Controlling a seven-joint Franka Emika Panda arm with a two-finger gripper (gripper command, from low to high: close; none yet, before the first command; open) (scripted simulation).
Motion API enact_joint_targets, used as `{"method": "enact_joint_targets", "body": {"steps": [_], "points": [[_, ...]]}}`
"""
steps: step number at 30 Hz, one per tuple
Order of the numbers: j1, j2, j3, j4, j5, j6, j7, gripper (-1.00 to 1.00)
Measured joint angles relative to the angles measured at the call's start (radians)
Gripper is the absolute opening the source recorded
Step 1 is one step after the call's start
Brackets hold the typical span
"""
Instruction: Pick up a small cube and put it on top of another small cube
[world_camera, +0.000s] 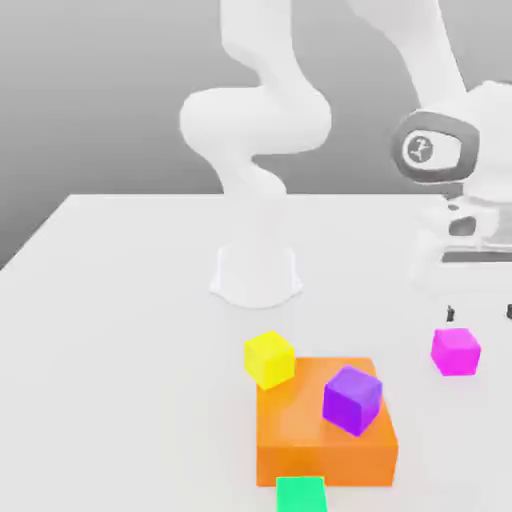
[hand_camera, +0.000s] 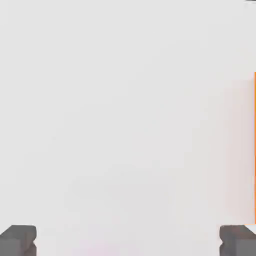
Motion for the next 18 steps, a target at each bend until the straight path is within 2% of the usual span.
{"method": "enact_joint_targets", "body": {"steps": [2,6,16,17,18], "points": [[0.022,0.046,-0.006,-0.012,-0.021,0.031,0.046,0.00],[0.073,0.117,-0.075,0.000,-0.124,0.076,0.133,0.00],[0.296,0.278,-0.363,0.052,-0.423,0.171,0.359,0.00],[0.318,0.289,-0.389,0.055,-0.442,0.178,0.373,-1.00],[0.318,0.289,-0.389,0.055,-0.442,0.178,0.373,-1.00]]}}
